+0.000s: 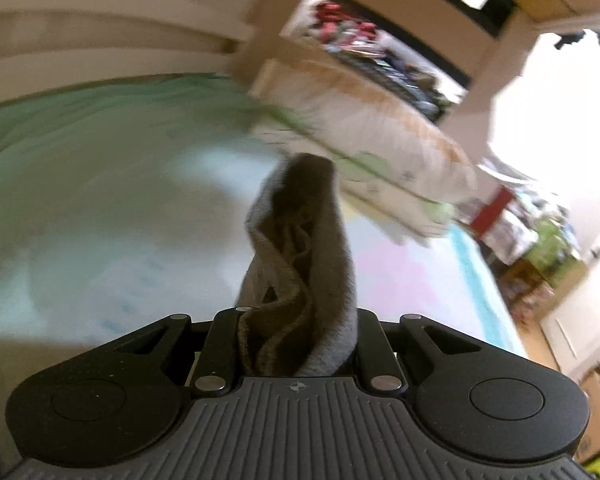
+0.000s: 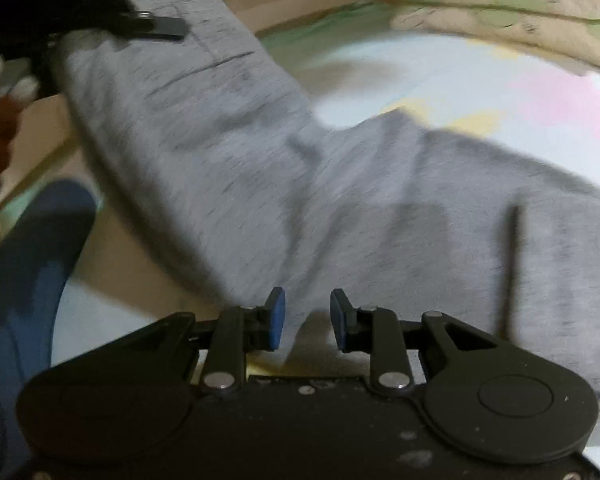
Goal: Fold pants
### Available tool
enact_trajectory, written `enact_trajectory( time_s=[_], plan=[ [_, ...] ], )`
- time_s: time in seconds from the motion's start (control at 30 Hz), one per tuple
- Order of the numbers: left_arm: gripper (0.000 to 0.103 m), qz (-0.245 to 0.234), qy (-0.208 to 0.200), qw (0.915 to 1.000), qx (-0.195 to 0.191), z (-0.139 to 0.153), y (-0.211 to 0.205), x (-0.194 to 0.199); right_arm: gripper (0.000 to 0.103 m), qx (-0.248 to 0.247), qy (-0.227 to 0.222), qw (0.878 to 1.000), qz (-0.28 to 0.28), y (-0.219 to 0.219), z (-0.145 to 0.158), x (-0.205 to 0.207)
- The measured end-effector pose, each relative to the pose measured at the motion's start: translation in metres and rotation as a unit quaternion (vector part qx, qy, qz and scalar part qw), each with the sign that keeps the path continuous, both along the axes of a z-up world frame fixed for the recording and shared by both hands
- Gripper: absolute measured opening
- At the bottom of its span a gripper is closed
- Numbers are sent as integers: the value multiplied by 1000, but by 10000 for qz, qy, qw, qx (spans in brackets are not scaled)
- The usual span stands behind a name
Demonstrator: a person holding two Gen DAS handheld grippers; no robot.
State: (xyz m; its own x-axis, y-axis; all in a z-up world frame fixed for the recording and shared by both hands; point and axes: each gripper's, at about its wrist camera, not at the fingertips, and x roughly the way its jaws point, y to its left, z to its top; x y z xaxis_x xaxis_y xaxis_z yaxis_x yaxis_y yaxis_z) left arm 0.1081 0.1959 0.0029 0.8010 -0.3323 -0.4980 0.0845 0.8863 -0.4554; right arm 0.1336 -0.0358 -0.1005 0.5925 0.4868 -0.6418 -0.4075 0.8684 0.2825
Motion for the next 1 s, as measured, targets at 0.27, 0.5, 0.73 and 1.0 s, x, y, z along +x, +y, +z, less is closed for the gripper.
enact_trajectory(
  time_s=[0.27,0.5,0.73,1.0],
  plan=[
    [21,-1198,163,9927,-25,-22,-158,25,29,172,83,9919,-1257,-117,3,5],
    [29,-2021,997,9742,-68,-79,-251,49,28,-151,657,9791,-1919,-196,-20,4],
    [58,-2104,310,9764,364,-52,-225,32,33,-176,630,9791,-1925,-216,-15,-4],
    [58,-1456,708,9766,1415,-81,-167,12,44,-24,387,9729,-2281,-227,5,11]
  ],
)
